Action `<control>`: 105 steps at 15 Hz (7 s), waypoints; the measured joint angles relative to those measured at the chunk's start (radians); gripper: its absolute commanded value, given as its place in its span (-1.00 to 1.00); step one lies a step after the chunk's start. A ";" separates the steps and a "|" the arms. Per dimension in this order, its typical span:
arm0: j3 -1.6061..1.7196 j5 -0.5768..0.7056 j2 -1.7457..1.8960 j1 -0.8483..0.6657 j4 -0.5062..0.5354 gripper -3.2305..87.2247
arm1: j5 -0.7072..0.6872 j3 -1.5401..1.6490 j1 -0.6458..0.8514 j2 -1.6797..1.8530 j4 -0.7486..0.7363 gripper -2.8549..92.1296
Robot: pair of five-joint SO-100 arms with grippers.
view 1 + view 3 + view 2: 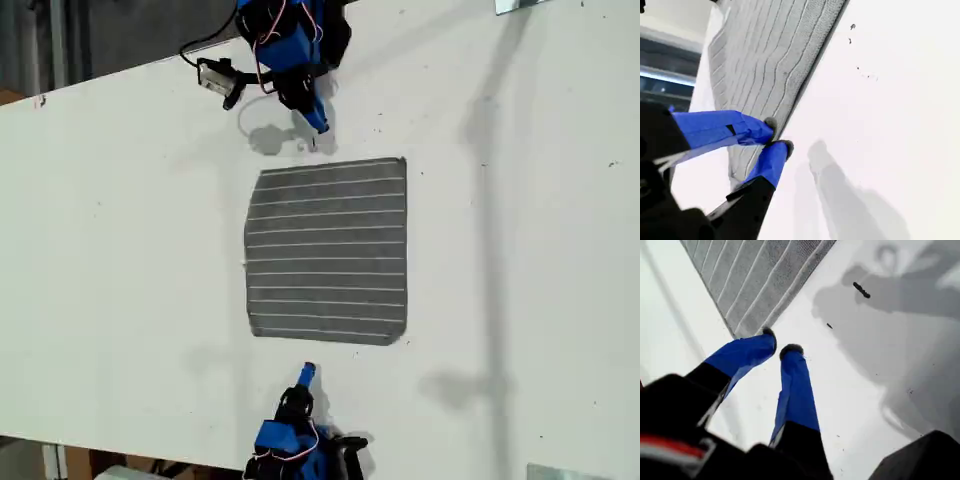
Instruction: Grasp corners of a square towel and fold twice.
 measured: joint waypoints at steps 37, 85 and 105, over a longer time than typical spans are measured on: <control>0.006 -0.354 -0.026 -0.241 -0.121 -0.63 | -0.287 -1.141 -0.322 -2.017 -0.327 -0.94; -1.410 -0.318 -1.568 0.179 0.055 -0.93 | -0.614 -1.353 0.210 -1.463 -0.011 -0.94; -0.973 -0.110 -1.358 -0.330 -0.121 -0.93 | -0.916 -1.621 0.699 -1.983 -0.011 -0.94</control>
